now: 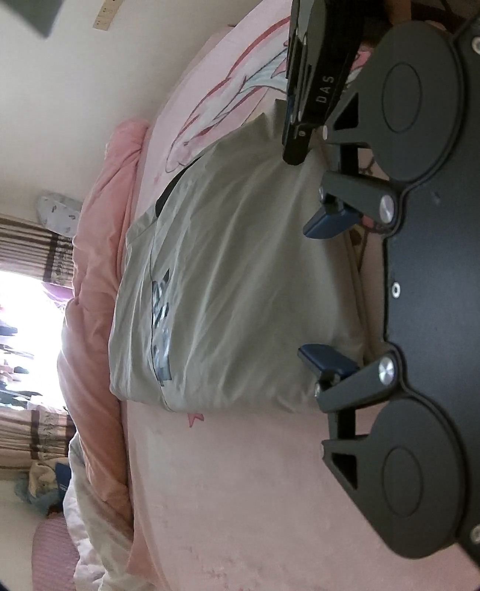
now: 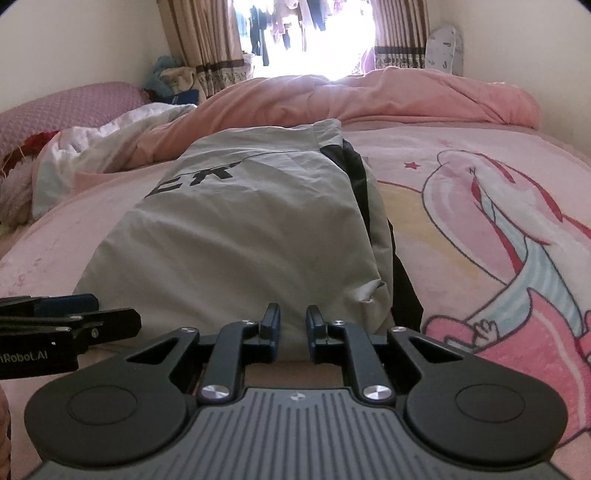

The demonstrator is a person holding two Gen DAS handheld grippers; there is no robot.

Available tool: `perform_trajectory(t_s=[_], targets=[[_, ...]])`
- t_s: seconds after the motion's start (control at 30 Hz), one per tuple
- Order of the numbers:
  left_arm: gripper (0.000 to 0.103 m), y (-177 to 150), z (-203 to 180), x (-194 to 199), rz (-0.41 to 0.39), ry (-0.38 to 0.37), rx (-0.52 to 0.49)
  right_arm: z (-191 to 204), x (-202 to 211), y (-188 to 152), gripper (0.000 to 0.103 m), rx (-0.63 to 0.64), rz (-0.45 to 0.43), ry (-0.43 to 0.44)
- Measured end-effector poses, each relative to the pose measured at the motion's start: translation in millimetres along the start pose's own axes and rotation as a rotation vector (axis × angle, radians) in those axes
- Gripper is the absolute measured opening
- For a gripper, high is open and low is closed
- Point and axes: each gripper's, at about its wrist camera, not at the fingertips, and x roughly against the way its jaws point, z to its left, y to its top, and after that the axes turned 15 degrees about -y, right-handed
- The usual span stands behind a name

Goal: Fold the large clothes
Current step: 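Push both open tools along the bundle sides to square it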

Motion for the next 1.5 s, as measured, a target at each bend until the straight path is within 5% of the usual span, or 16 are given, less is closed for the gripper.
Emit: perform_trajectory(t_s=[0.17,0.27,0.43,0.83,1.03,1.3,1.5], targets=[[0.067,34.6,5.5,10.3,-0.032,-0.053,0.027,-3.5,9.8,33.1,0.021,-0.014,-0.084,0.006],[0.067,61.1,18.1,0.6,-0.055,-0.013,0.016,-3.8,-1.0,57.6,0.021,-0.048,-0.134,-0.018],[0.066,84.3,35.6,-31.9,-0.016,0.011,0.011,3.6,-46.2,77.7,0.021,-0.039,-0.082,-0.078],[0.070,71.9,41.8,-60.3,0.017,0.015,-0.016,10.0,-72.1,67.6,0.020,-0.011,-0.057,-0.119],[0.072,75.2,33.4,-46.8,0.016,-0.004,-0.003,5.9,-58.6,73.4,0.023,-0.028,-0.044,-0.109],[0.090,50.9,-5.6,11.1,-0.046,-0.043,-0.045,-9.0,2.6,48.2,0.033,-0.086,-0.039,-0.074],[0.090,23.6,-6.5,9.2,-0.033,0.045,-0.018,-13.1,1.3,22.0,0.033,-0.075,0.007,-0.097]])
